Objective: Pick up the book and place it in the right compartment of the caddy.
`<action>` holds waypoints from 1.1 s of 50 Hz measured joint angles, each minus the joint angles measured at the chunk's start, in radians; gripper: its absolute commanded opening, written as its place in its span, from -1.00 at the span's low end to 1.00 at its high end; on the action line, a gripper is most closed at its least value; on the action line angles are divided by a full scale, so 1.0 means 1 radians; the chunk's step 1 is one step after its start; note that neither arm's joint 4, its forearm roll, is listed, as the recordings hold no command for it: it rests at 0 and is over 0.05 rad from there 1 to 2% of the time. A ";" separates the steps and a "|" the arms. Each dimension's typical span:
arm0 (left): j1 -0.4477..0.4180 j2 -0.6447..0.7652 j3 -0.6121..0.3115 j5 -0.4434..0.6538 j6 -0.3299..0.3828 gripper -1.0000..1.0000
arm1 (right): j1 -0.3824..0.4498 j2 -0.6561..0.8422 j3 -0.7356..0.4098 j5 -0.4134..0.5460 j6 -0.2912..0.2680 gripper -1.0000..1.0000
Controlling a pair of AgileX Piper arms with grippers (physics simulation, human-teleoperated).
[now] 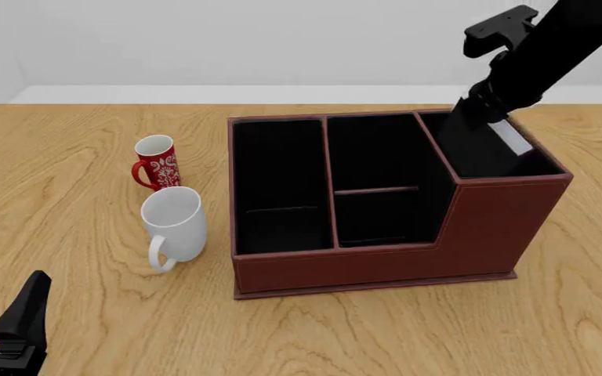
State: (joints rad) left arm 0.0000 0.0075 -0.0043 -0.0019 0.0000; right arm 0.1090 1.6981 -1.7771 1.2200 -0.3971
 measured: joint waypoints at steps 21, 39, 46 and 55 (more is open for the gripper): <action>0.000 0.000 0.000 0.000 0.000 1.00 | 0.013 -0.014 0.001 0.000 0.012 1.00; 0.000 0.000 0.000 0.000 0.000 1.00 | 0.103 -0.129 0.034 0.000 0.035 1.00; 0.000 0.000 0.000 0.000 0.000 1.00 | 0.126 -0.182 0.064 0.000 0.046 1.00; 0.000 0.000 0.000 0.000 0.000 1.00 | 0.156 -0.250 0.104 0.000 0.066 1.00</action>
State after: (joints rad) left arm 0.0000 0.0075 -0.0043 -0.0019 0.0000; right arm 0.2645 1.4477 -1.6734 1.2200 -0.3316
